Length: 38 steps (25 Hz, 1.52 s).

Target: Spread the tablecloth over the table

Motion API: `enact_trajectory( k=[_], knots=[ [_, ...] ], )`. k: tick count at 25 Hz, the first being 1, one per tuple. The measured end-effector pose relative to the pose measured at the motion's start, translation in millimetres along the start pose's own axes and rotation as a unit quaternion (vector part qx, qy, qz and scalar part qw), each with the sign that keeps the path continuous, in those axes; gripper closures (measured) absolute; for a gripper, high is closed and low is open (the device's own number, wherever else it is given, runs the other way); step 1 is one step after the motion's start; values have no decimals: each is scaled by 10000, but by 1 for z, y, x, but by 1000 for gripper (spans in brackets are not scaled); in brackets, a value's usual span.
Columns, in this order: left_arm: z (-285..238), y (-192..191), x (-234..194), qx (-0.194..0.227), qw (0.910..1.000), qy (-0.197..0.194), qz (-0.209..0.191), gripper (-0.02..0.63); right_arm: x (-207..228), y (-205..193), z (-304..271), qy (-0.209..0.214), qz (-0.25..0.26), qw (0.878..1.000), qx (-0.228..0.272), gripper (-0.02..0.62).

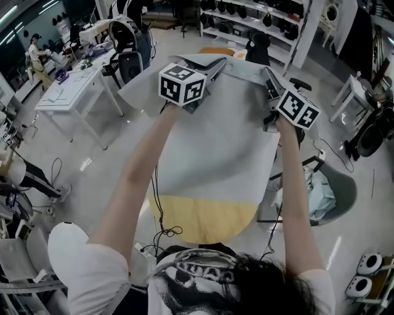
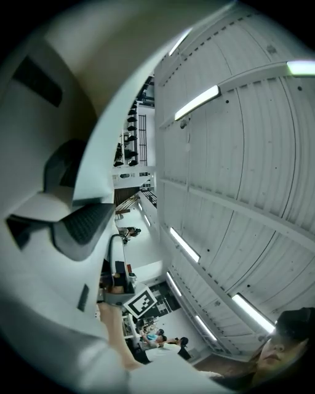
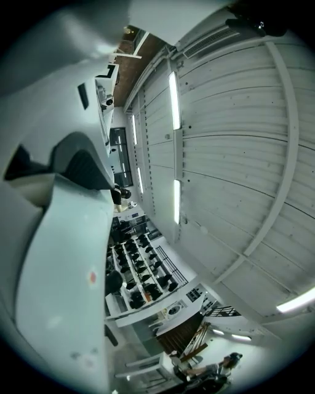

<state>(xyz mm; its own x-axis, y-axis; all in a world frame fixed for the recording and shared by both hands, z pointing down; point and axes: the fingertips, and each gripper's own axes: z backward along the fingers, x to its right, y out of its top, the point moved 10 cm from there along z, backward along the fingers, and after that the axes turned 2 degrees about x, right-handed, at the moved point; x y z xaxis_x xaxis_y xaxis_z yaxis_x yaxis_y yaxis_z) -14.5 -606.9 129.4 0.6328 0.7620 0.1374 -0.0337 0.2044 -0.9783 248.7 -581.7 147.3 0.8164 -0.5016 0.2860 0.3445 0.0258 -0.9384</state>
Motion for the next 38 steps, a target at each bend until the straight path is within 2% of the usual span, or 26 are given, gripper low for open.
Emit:
enact_trajectory(
  k=[8,13,17,23,31,38],
  knots=[
    [-35,52,-46,191,9982,239,-509,546,6,56,-63,356,492,9974,399,515],
    [-29,68,-59,272,9959,367,-782,546,-3,63,-83,568,505,9955,566,517],
    [-13,55,-59,235,9964,436,-687,546,-8,45,-84,678,410,9957,471,515],
    [25,17,-46,-32,9978,534,-388,545,-22,-1,-66,624,197,9979,1,515],
    [82,-32,-14,-438,9982,401,-34,543,-56,-60,-16,320,140,9980,-526,514],
    [135,-53,20,-453,9984,171,283,543,-95,-92,39,118,50,9979,-630,514]
  ],
)
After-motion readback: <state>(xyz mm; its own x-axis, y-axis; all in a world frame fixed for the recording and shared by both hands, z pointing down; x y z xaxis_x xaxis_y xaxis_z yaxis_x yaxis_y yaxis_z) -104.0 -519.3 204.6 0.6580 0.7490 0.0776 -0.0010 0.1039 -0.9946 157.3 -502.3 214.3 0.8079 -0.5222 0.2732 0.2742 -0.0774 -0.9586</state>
